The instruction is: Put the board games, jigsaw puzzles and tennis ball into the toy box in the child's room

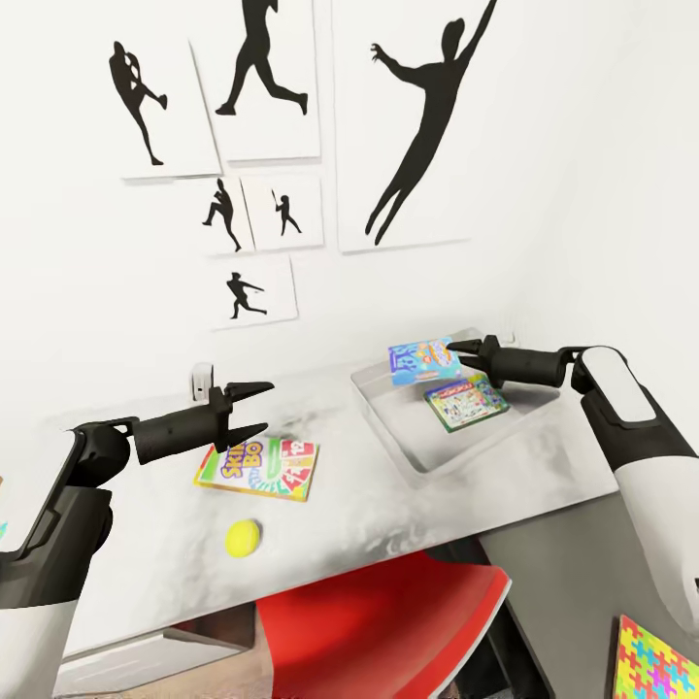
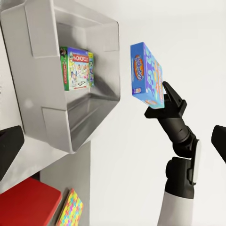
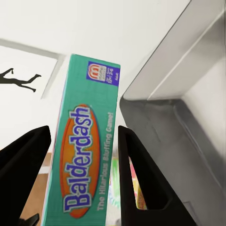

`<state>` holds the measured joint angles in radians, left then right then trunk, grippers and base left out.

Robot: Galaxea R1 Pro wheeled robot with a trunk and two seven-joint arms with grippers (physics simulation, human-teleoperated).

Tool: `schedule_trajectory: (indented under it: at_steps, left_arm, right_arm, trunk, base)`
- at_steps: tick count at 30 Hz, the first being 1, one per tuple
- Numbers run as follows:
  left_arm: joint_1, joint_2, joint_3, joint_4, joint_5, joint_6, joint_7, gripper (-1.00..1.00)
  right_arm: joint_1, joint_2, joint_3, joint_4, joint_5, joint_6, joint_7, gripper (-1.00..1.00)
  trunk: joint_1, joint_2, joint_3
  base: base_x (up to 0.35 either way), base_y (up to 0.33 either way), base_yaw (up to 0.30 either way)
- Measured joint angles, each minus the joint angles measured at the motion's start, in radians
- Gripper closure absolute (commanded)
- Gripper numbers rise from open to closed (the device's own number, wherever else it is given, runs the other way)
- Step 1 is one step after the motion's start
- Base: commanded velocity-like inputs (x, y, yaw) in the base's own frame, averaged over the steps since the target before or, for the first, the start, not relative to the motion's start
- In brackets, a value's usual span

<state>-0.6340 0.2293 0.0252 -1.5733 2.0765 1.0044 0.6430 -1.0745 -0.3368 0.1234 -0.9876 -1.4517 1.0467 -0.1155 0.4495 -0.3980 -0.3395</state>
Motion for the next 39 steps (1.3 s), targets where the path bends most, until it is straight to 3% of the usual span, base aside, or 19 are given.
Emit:
schedule_trajectory:
  at_steps: [15, 39]
  left_arm:
    - [0.001, 0.0, 0.0, 0.0, 0.0, 0.0, 0.0, -1.0]
    - [0.001, 0.001, 0.0, 0.0, 0.0, 0.0, 0.0, -1.0]
  right_arm:
    - [-0.011, -0.001, 0.048, 0.009, 0.003, 0.0, 0.001, 1.0]
    - [-0.011, -0.006, 0.055, 0.004, 0.001, 0.0, 0.002, 1.0]
  trunk:
    - [0.0, 0.0, -0.024]
    - [0.0, 0.0, -0.062]
  base:
    - [0.0, 0.0, 0.0]
    - [0.0, 0.0, 0.0]
